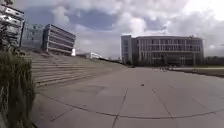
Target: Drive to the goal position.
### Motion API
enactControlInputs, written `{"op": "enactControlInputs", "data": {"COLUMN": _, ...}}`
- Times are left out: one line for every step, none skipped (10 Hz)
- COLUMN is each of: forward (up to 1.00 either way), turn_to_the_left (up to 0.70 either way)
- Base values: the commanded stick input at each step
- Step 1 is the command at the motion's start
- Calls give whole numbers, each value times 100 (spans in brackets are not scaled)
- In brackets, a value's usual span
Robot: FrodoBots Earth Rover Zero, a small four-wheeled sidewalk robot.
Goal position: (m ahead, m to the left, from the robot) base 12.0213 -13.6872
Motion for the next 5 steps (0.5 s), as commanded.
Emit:
{"op": "enactControlInputs", "data": {"forward": 0, "turn_to_the_left": 0}}
{"op": "enactControlInputs", "data": {"forward": 0, "turn_to_the_left": 0}}
{"op": "enactControlInputs", "data": {"forward": 0, "turn_to_the_left": 0}}
{"op": "enactControlInputs", "data": {"forward": 0, "turn_to_the_left": 0}}
{"op": "enactControlInputs", "data": {"forward": 21, "turn_to_the_left": 0}}
